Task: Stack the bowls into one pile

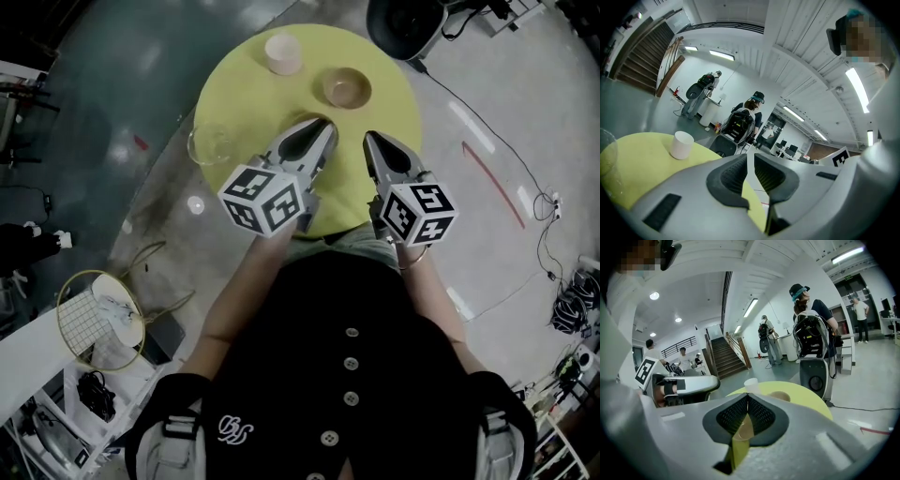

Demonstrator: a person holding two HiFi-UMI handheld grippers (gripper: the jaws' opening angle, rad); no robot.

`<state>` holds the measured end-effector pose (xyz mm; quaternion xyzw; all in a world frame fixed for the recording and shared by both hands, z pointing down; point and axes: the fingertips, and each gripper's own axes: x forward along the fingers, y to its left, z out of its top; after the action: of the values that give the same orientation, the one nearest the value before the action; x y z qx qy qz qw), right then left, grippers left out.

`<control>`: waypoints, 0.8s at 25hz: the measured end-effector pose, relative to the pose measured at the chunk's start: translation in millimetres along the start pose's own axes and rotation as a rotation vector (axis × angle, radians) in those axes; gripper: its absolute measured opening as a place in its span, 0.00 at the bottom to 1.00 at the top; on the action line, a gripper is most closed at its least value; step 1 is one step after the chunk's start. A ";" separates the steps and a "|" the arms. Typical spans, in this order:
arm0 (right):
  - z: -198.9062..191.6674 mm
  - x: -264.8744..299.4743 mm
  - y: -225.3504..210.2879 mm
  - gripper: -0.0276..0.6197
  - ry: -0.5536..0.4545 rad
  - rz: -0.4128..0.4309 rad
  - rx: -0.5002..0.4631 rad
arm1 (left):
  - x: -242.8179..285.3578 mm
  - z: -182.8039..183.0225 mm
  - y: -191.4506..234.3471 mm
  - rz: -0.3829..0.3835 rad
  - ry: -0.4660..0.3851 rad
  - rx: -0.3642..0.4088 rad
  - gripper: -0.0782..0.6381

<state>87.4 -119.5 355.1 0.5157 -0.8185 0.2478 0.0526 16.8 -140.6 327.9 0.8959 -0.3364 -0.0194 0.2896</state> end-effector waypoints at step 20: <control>20.9 58.5 -52.2 0.05 0.083 0.059 -0.003 | 54.5 2.6 48.3 0.099 0.067 -0.032 0.19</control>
<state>109.3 -195.0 375.2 0.4807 -0.8307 0.2693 0.0800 29.8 -204.6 360.1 0.8736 -0.3700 0.0196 0.3157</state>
